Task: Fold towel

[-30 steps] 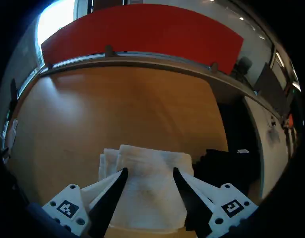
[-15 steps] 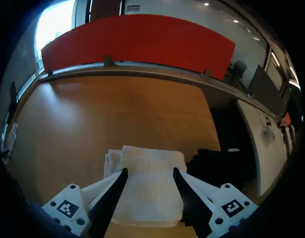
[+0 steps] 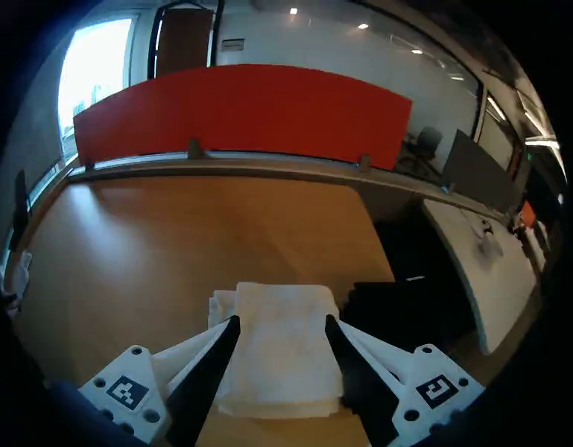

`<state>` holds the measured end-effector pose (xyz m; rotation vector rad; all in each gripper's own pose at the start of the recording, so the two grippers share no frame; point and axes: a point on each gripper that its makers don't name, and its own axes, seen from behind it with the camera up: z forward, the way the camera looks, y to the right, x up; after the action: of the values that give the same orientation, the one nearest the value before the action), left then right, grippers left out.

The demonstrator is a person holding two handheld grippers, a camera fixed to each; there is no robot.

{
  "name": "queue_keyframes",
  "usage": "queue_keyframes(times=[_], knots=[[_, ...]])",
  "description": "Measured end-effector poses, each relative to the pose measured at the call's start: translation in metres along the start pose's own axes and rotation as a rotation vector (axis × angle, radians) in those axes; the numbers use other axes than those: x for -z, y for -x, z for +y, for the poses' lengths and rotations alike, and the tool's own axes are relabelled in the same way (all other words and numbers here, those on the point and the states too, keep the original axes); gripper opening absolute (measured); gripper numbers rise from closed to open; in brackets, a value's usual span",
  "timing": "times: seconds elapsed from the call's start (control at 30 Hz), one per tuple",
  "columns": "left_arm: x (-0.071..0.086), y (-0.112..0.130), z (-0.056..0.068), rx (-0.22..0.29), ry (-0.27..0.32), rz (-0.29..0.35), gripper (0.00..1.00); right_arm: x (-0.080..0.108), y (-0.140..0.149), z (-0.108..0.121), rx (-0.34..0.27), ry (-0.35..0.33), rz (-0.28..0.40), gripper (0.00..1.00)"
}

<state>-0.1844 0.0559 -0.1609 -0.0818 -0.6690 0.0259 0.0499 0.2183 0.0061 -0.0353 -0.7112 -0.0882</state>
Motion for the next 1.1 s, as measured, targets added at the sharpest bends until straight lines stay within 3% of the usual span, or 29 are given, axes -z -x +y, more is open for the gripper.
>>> queue_keyframes(times=[0.4, 0.7, 1.1], knots=[[0.001, -0.005, 0.003, -0.004, 0.010, 0.013, 1.00, 0.030, -0.013, -0.006, -0.039, 0.070, 0.136, 0.88], [0.002, -0.006, 0.004, -0.010, 0.018, 0.017, 1.00, 0.040, -0.019, -0.008, -0.067, 0.089, 0.204, 0.88], [0.005, -0.010, 0.003, -0.019, 0.020, 0.027, 1.00, 0.065, -0.041, -0.006, -0.120, 0.115, 0.363, 0.88]])
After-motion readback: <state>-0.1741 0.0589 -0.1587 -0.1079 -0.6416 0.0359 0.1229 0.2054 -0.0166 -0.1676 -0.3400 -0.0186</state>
